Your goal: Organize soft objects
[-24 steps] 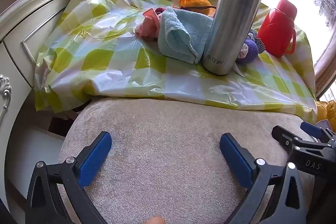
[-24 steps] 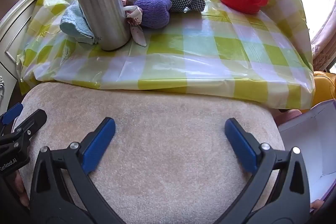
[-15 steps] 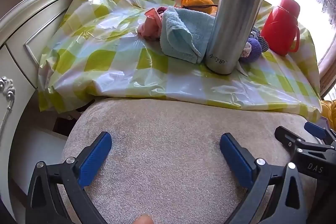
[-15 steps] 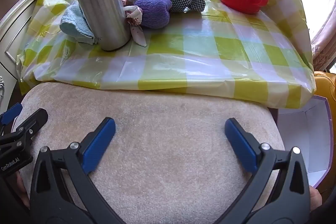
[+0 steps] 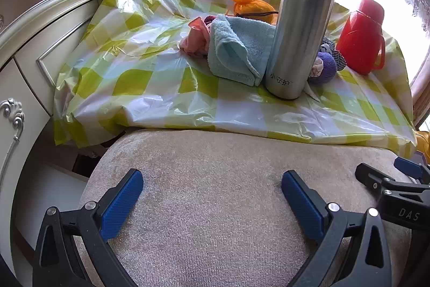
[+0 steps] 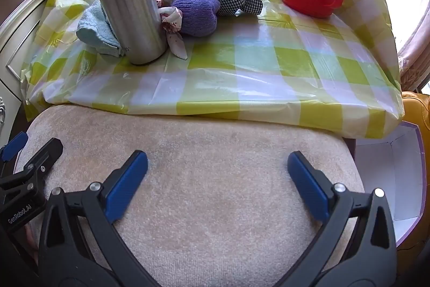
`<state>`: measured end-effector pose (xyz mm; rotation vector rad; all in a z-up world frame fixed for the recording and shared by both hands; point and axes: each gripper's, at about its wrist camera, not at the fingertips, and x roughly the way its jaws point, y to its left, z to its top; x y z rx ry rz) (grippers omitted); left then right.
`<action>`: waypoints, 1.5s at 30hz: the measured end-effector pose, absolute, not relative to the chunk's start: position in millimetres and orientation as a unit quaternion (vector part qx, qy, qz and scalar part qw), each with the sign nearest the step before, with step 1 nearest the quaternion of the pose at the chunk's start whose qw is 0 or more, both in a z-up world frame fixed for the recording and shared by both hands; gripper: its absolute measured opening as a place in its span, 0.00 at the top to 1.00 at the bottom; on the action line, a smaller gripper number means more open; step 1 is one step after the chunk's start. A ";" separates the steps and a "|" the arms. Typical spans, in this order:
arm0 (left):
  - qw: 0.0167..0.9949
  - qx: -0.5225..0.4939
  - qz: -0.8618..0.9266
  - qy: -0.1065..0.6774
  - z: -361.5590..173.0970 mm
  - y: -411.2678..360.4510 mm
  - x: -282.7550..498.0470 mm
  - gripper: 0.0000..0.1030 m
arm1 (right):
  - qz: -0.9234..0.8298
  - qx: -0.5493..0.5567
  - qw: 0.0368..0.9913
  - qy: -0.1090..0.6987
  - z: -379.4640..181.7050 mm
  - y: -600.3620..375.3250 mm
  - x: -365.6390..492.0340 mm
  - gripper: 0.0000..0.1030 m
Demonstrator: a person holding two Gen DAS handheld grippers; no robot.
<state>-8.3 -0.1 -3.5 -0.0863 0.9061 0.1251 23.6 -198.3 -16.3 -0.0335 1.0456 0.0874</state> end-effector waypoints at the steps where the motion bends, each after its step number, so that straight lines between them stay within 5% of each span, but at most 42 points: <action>1: 0.896 -0.043 0.060 0.437 -3.4 1.1 -9.1 0.00 | 0.041 -0.016 0.865 0.499 -16.5 -197.8 23.2 0.00; 45: 0.894 -0.051 0.060 0.441 -3.0 -4.7 -2.0 0.00 | 0.040 -0.016 0.872 0.487 -19.0 -200.7 24.9 0.00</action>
